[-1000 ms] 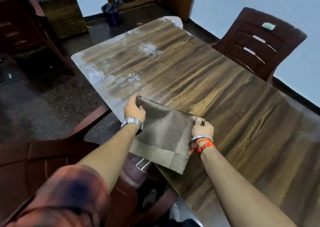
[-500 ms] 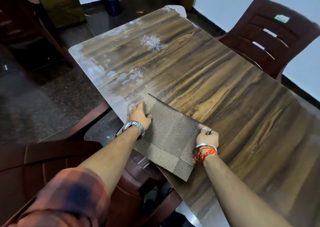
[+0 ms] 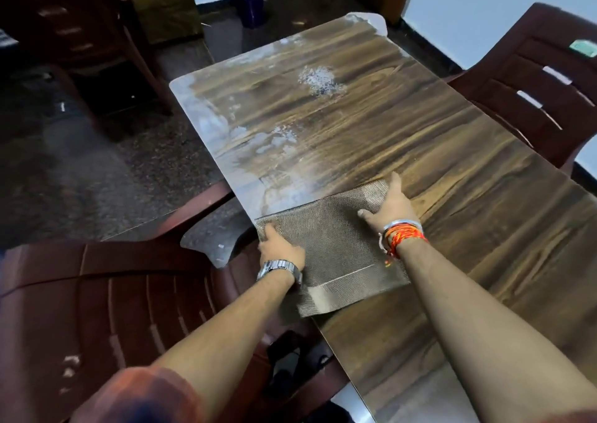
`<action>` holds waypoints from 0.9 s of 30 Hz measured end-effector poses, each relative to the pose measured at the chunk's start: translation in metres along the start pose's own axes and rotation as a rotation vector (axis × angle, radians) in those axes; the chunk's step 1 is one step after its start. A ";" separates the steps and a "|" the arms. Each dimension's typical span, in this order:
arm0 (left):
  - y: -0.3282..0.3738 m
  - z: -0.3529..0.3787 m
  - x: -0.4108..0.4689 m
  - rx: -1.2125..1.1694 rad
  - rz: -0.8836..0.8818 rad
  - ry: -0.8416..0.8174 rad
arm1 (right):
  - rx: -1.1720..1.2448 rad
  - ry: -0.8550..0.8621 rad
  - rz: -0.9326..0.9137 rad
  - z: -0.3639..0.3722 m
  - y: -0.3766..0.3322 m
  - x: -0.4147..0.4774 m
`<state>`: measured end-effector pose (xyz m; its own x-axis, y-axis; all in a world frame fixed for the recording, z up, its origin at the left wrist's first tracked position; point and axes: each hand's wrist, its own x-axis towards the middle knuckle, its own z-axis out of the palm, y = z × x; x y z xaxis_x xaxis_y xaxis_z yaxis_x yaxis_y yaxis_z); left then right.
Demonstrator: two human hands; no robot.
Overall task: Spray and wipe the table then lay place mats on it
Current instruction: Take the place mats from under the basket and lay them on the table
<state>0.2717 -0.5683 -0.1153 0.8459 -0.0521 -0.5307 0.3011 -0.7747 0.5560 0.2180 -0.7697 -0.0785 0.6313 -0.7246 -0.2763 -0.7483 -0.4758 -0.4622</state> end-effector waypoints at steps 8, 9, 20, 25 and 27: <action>0.002 0.003 -0.011 -0.339 -0.178 0.050 | -0.214 -0.351 0.186 -0.035 0.035 0.011; 0.004 0.002 -0.008 -0.370 -0.214 0.063 | -0.137 -0.398 0.182 -0.038 0.037 0.018; 0.048 -0.078 0.032 -1.647 -0.447 -0.182 | 1.378 -0.523 0.159 -0.056 -0.002 0.038; 0.041 -0.054 0.045 -1.179 -0.307 -0.169 | 0.246 -0.296 -0.158 0.036 -0.010 0.014; 0.029 -0.036 0.046 -0.731 -0.085 -0.006 | -0.045 -0.316 -0.272 0.064 -0.002 -0.003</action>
<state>0.3347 -0.5702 -0.1004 0.8046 -0.0159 -0.5937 0.5842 -0.1582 0.7960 0.2304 -0.7346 -0.1306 0.8335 -0.3843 -0.3969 -0.5491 -0.6553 -0.5187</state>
